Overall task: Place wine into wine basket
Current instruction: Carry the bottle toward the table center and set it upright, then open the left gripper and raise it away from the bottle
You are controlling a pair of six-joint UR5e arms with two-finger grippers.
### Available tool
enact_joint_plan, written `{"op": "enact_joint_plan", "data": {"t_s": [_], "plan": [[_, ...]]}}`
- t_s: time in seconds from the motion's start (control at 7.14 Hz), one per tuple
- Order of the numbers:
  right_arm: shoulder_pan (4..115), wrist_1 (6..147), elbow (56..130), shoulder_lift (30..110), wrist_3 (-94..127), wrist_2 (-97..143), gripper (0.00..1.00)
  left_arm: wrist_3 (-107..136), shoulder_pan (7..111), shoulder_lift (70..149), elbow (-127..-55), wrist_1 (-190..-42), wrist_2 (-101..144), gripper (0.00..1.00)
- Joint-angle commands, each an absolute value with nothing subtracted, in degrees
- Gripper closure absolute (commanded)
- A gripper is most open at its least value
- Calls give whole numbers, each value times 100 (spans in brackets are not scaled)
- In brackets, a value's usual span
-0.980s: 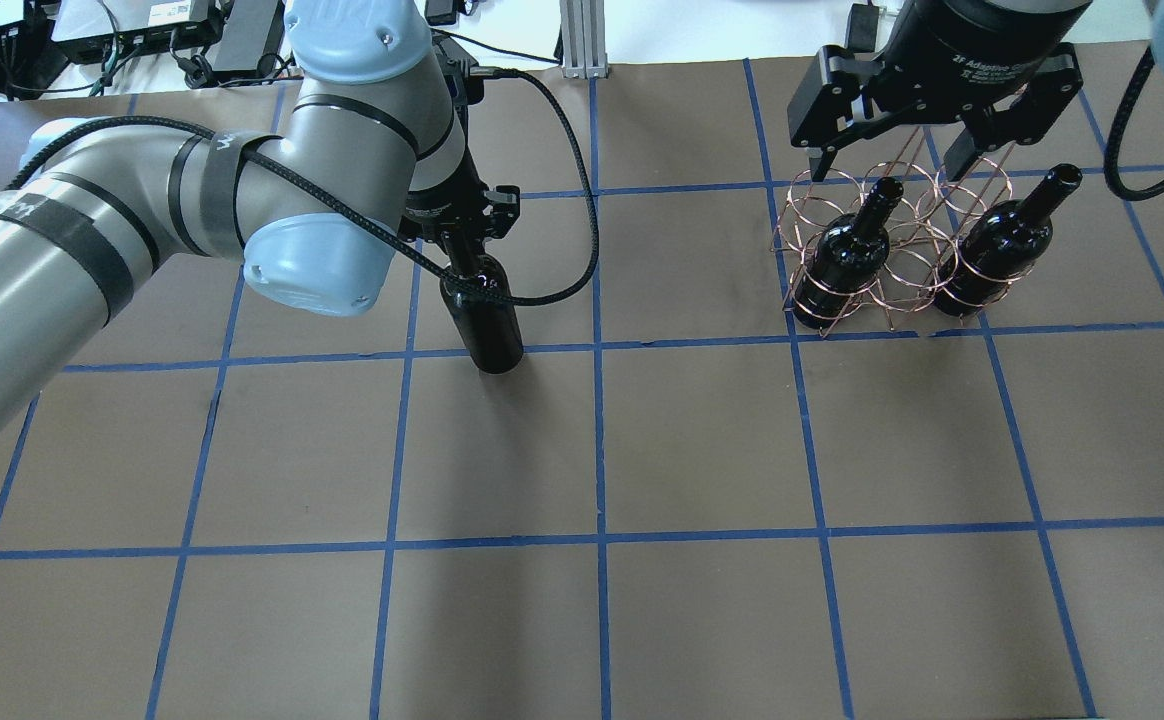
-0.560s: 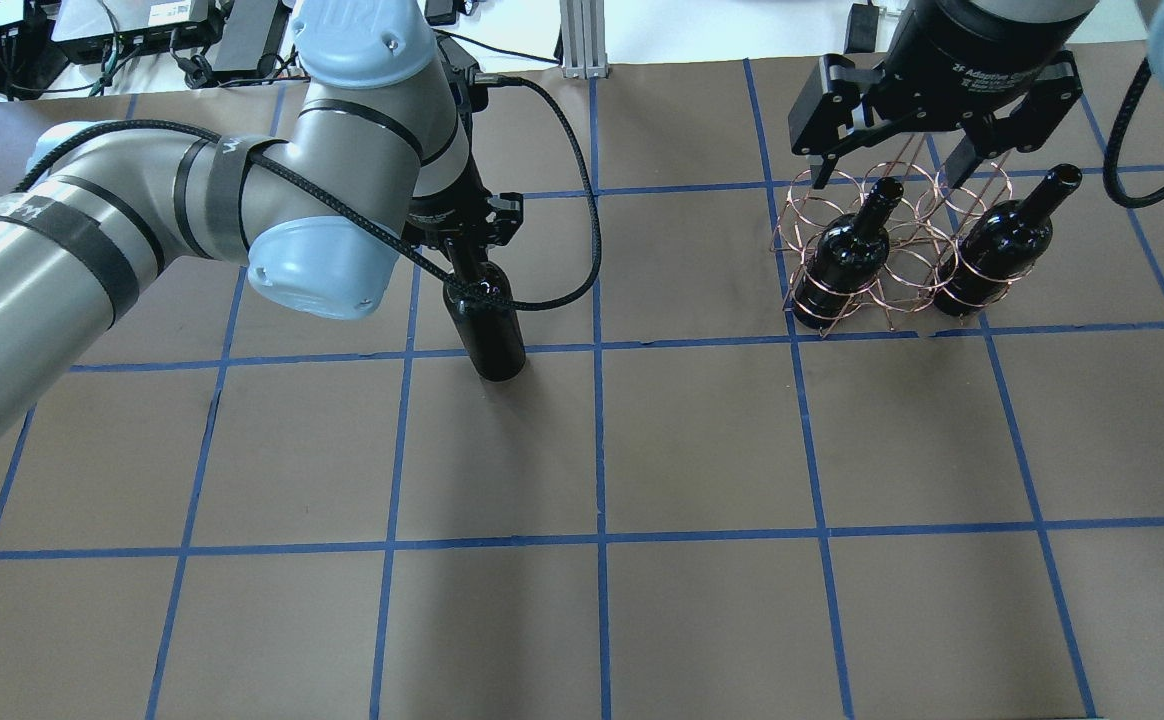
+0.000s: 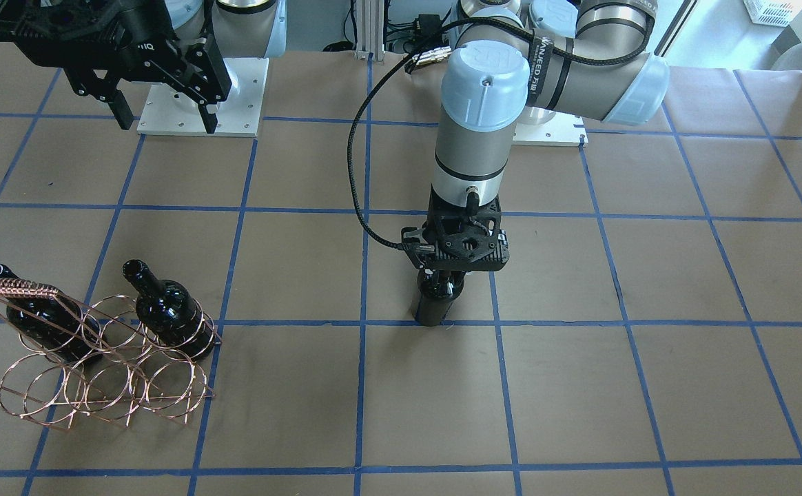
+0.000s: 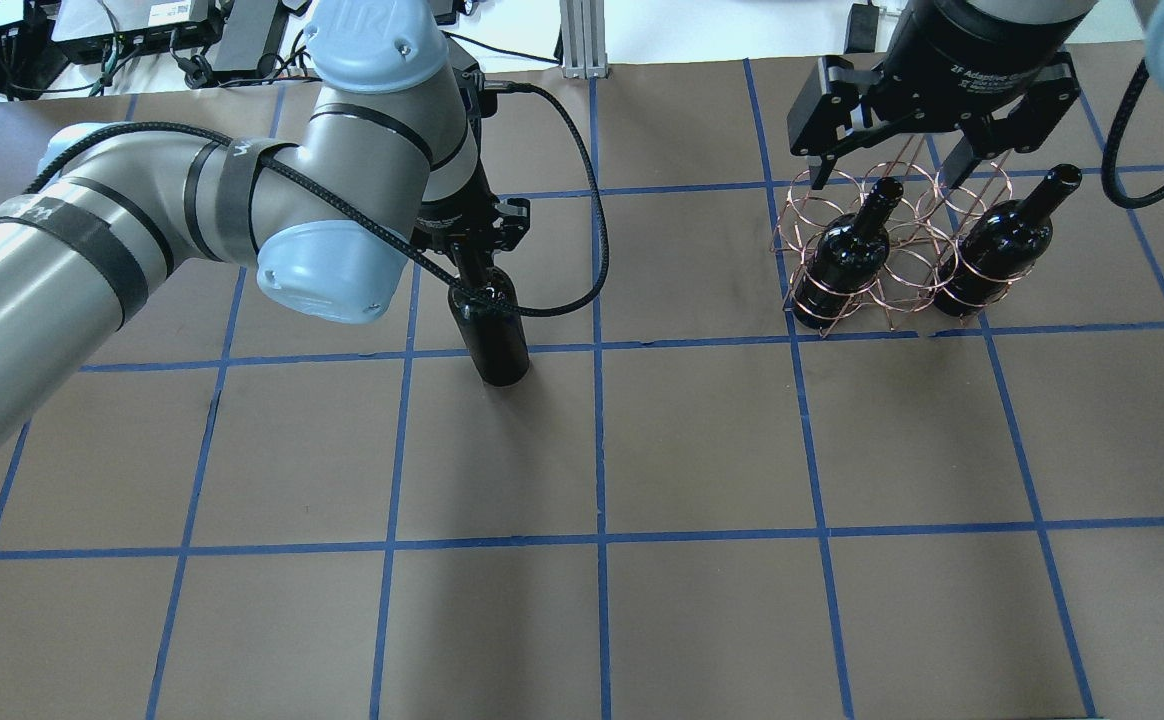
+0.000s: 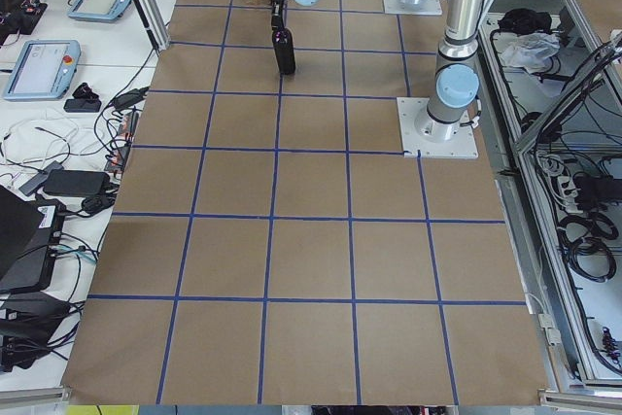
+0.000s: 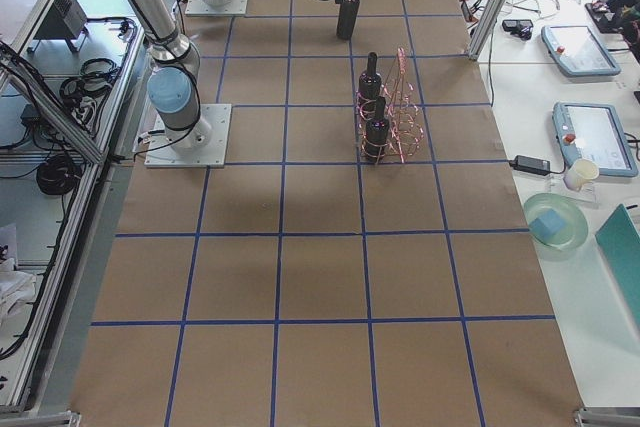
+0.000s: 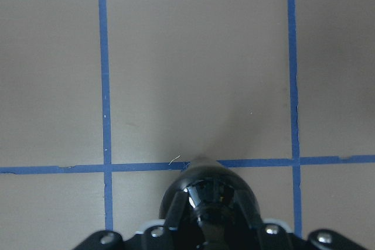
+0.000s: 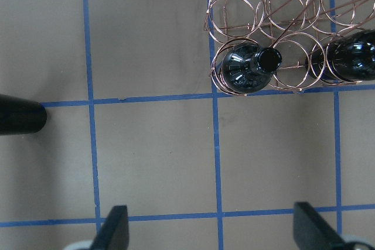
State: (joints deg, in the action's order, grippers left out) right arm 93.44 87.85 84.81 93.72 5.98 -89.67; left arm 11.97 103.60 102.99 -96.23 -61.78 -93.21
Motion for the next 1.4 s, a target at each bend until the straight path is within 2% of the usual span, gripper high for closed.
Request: {"op": "enact_joint_plan", "data": {"t_s": [0.0,0.42,0.7,0.84,1.26], "plan": [[9325,8806,8473,9369,606,-8947,0,1187,10354,10231,-9607,-6301,-9351,0],[9316,8781,8481,9360,606,-9009,0,1222,10292,9863,-9257,-7187,-9360,0],[9308,8798,8481,9352,676,-8956,0,1274,10222,9625,-8372,-8536,-9290,0],[9308,8789,8481,9369,677,-8939,0,1292,9969,9485,-8150,-8804,-9220,0],[9334,8815,8490,9334,712,-8957,0,349,8871,9106,-8077,-9069,-9114,0]]}}
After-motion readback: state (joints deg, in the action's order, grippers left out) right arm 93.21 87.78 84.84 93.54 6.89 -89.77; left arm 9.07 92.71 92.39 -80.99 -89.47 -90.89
